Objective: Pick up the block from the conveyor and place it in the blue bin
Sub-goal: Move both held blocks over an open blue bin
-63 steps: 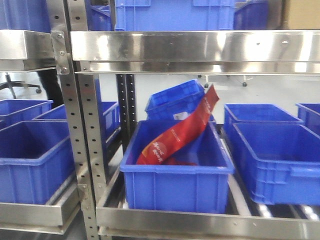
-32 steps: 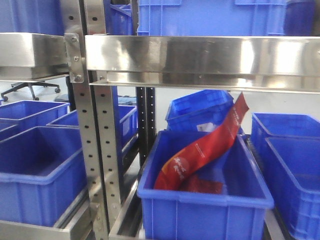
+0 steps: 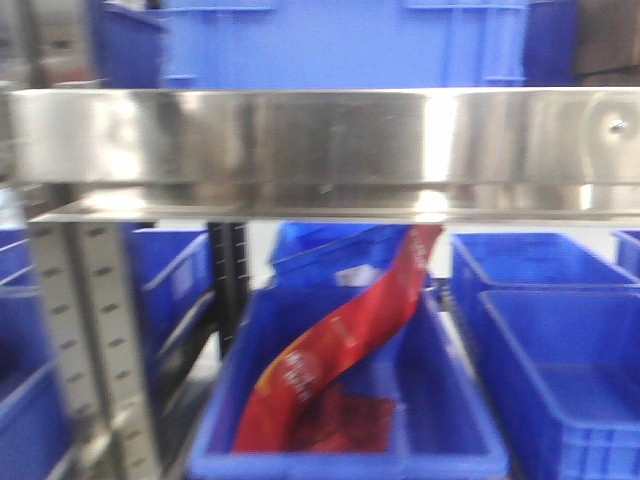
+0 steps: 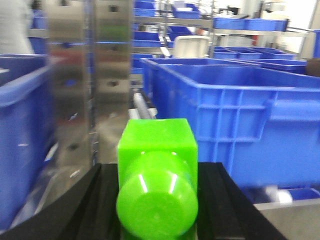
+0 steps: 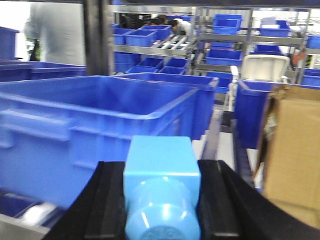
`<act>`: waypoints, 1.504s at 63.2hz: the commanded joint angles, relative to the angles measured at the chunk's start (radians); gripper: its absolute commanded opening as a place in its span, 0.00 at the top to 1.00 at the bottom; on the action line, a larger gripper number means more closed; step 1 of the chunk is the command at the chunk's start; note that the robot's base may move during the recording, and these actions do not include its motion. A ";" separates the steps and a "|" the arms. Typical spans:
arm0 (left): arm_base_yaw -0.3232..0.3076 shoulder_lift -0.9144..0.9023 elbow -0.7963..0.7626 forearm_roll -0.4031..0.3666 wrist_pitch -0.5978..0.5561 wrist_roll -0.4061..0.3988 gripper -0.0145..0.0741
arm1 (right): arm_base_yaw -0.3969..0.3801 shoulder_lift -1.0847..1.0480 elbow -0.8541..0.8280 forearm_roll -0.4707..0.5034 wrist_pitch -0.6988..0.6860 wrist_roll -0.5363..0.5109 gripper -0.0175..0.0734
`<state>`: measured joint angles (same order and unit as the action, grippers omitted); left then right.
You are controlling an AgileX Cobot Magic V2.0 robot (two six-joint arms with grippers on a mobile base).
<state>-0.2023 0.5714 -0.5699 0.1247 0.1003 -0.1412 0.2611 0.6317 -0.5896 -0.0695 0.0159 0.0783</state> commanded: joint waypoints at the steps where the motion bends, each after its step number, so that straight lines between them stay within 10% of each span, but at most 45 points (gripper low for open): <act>1: -0.004 -0.004 0.000 0.002 -0.020 0.002 0.96 | 0.001 -0.004 0.000 -0.007 -0.025 -0.002 0.99; 95: -0.004 -0.004 0.000 0.002 -0.035 0.002 0.96 | 0.001 -0.004 0.000 -0.007 -0.025 -0.002 0.99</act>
<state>-0.2023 0.5714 -0.5699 0.1247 0.1003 -0.1412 0.2611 0.6317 -0.5896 -0.0695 0.0159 0.0783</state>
